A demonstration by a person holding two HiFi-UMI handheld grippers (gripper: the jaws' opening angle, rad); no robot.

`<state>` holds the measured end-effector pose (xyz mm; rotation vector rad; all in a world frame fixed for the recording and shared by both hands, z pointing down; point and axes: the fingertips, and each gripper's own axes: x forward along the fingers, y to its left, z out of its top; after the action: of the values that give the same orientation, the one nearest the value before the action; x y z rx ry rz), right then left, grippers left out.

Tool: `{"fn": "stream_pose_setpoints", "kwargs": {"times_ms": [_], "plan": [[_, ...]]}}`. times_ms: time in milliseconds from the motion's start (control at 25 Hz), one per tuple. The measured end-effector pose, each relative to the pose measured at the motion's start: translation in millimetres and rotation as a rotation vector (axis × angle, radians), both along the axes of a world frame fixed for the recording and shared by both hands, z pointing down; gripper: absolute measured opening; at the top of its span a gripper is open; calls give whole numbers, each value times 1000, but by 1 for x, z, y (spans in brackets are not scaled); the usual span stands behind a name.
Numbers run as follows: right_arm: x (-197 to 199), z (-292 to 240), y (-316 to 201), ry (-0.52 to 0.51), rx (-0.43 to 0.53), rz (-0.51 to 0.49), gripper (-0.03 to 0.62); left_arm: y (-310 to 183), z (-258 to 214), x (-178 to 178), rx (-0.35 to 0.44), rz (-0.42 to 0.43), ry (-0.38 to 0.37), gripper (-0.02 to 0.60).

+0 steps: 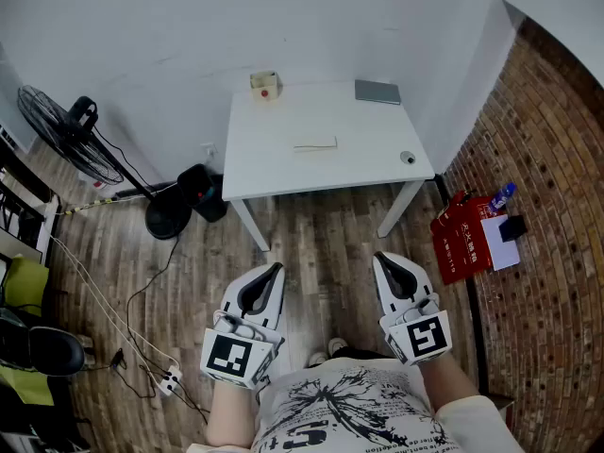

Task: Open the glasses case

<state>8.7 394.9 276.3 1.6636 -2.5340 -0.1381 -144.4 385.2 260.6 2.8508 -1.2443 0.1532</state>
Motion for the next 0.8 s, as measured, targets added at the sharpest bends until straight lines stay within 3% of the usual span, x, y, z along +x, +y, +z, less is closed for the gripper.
{"fn": "stream_pose_setpoints", "kwargs": {"times_ms": [440,560,640,680,800], "plan": [[-9,13,7,-15,-42,-18,13,1,8,-2,0,19,-18,14],[-9,20,1,-35,-51,16,16,-1,13,-4,-4,27,-15,14],[-9,20,-4,-54,-33,22,451,-1,17,-5,-4,34,-12,14],[-7,20,-7,-62,-21,39,515,-2,19,-6,-4,36,-12,14],[0,21,-20,-61,-12,89,543,-9,25,-9,-11,32,-18,14]]}}
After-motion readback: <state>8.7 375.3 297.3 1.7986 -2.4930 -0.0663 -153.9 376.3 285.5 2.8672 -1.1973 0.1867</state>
